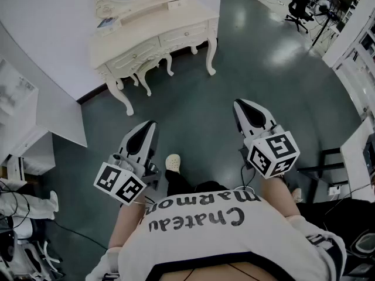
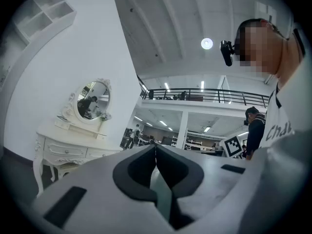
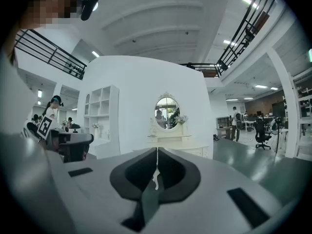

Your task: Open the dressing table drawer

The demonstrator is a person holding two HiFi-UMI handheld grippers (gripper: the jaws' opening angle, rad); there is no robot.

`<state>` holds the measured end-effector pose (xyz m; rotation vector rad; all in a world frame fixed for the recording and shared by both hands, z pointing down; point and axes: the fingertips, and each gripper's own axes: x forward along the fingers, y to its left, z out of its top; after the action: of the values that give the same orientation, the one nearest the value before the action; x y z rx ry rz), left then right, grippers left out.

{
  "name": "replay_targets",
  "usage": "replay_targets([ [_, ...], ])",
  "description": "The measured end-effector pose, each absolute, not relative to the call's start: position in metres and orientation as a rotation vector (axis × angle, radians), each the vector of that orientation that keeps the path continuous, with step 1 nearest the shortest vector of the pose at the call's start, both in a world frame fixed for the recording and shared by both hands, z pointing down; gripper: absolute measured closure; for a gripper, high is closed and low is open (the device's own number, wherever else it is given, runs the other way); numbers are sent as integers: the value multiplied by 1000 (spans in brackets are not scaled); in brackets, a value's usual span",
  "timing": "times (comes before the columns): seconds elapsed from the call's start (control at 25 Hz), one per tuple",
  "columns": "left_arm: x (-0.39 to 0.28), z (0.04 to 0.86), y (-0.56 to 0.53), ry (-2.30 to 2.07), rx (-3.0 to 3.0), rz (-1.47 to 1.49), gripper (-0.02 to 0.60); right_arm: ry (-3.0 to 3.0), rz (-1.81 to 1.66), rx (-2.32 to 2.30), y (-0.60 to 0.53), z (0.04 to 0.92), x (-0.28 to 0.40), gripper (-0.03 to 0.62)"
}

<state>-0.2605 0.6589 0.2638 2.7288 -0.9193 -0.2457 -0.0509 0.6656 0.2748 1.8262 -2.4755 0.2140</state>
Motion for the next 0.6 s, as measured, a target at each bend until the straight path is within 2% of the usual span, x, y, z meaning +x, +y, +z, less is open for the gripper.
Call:
replay_targets([
  [0.6,-280,265,626,-958,2717,-248,557,-2504,252,1811,625,278,-65,568],
])
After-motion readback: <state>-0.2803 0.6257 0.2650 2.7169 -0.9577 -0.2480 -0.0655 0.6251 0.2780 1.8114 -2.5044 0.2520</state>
